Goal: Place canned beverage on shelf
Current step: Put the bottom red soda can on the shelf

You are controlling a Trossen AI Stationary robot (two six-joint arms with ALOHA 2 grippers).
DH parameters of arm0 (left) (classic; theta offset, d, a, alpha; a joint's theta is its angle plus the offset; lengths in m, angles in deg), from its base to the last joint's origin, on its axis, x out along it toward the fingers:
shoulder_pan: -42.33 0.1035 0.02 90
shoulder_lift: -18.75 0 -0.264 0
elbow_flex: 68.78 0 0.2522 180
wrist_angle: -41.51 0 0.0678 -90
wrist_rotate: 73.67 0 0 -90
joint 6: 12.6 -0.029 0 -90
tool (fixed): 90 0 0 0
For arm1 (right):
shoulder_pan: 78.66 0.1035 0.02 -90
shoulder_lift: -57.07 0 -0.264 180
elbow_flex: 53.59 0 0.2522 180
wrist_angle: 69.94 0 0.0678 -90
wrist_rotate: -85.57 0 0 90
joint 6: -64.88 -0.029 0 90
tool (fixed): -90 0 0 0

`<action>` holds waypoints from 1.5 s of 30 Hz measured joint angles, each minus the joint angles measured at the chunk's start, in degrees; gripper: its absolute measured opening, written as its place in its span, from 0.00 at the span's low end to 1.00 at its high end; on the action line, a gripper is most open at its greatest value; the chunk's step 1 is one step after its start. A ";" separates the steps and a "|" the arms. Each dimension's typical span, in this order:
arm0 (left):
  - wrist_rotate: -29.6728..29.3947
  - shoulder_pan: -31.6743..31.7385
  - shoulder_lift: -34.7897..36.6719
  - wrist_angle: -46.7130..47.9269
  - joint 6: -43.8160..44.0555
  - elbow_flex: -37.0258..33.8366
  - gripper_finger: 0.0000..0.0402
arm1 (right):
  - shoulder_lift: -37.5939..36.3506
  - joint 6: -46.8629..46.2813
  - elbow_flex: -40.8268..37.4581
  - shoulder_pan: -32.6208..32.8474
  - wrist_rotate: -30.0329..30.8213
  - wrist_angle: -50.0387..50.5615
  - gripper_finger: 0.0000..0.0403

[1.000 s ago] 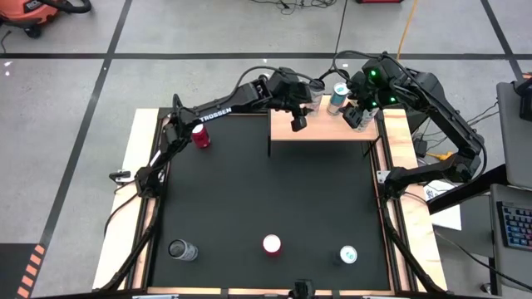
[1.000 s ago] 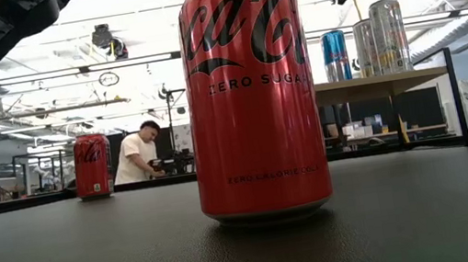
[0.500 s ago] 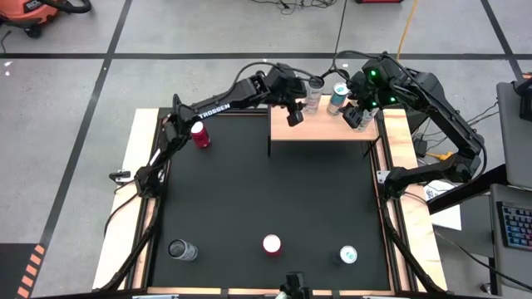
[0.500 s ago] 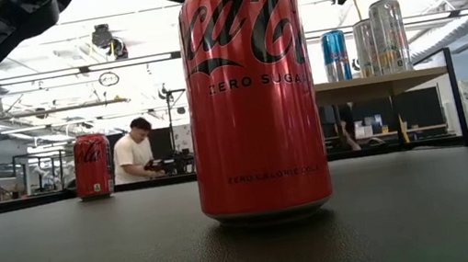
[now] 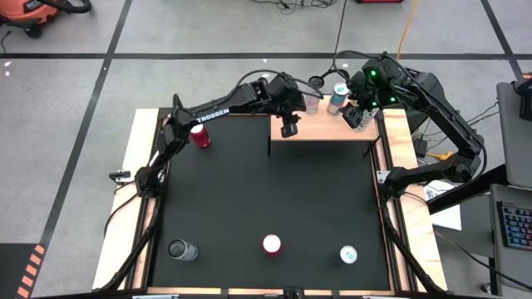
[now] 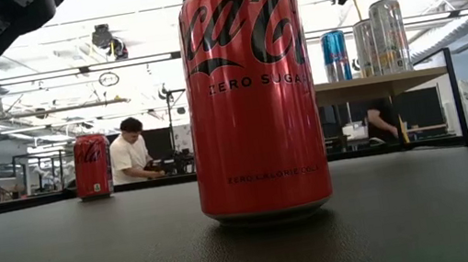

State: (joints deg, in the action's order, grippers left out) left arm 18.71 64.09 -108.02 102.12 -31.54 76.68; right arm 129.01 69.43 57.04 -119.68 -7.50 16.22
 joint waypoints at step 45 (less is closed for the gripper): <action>-34.97 3.19 32.97 13.68 13.74 0.04 0.38 | -1.11 -9.88 0.01 1.38 -0.09 3.96 0.62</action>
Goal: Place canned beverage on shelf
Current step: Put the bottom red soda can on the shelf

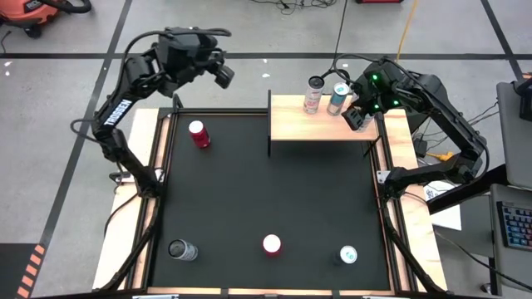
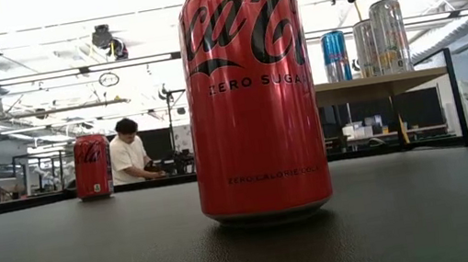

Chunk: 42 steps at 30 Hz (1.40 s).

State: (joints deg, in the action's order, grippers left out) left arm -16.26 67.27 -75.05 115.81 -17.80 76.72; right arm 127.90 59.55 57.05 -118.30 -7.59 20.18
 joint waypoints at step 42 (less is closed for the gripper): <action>21.21 -0.28 1.01 -2.78 5.83 0.02 0.38 | 0.02 1.06 0.00 0.00 0.07 -1.02 0.62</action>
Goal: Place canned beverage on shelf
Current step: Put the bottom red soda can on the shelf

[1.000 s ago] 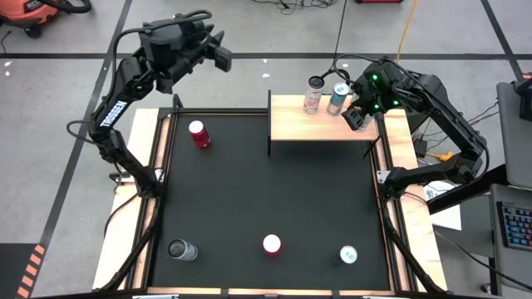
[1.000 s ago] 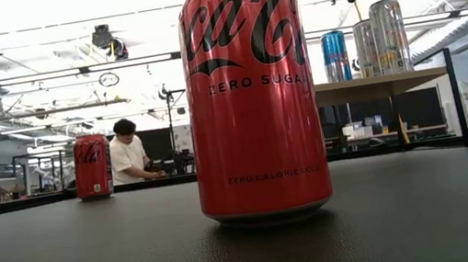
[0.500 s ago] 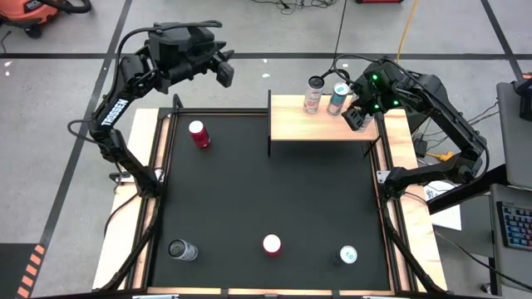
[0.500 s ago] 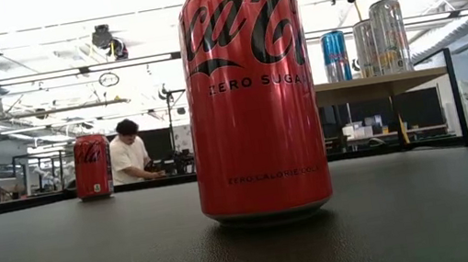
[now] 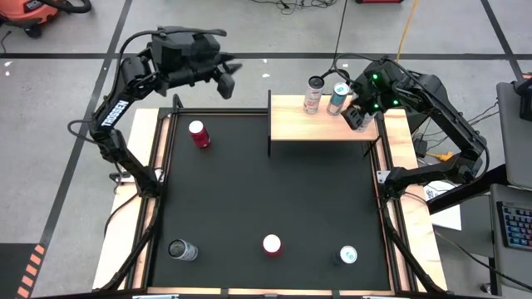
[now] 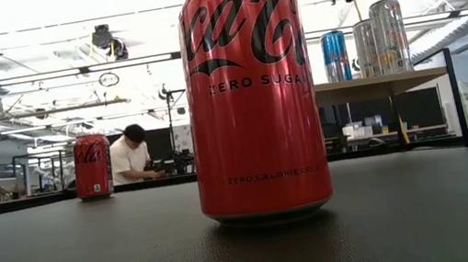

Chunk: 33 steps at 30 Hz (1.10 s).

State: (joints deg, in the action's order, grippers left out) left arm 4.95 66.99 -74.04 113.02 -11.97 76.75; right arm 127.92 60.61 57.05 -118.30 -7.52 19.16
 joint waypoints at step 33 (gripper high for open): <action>-20.03 -29.47 0.00 -26.88 5.05 -40.60 0.38 | 0.00 0.00 0.00 0.00 0.00 -4.41 0.62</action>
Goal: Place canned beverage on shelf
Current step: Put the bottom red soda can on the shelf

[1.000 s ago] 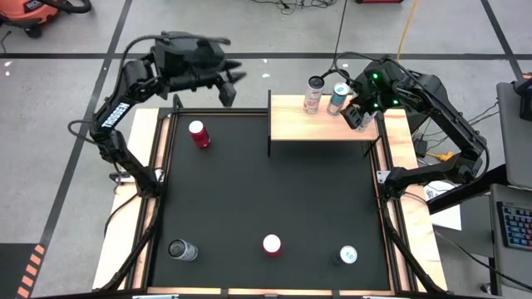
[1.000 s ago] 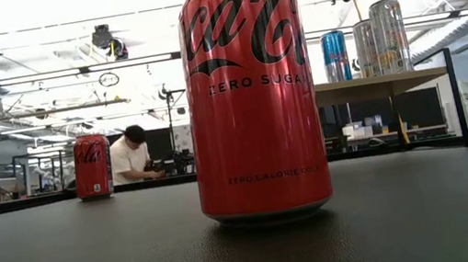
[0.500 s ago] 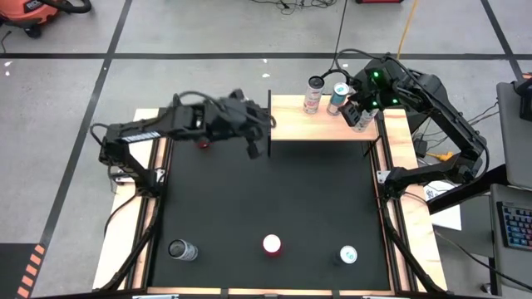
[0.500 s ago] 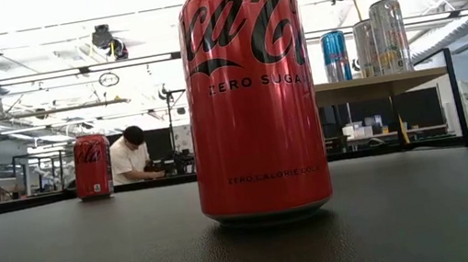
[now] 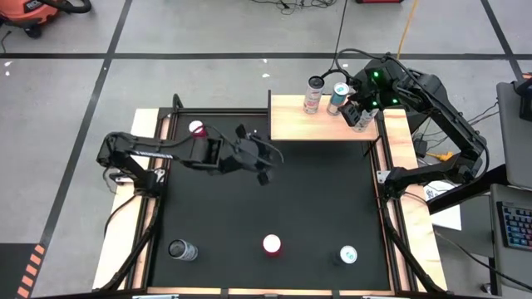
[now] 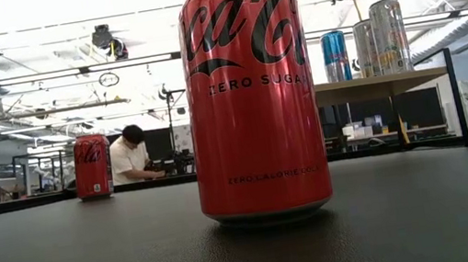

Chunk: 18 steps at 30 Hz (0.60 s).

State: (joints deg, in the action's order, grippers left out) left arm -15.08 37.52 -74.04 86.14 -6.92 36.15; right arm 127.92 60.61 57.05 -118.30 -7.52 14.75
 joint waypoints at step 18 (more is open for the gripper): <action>-27.27 -14.67 0.07 -3.05 27.14 -18.00 0.38 | 0.00 0.00 0.00 0.00 0.00 0.00 0.62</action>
State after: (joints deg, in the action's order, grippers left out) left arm -42.36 22.85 -73.98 83.09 20.22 18.15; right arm 127.92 60.61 57.05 -118.30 -7.52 14.75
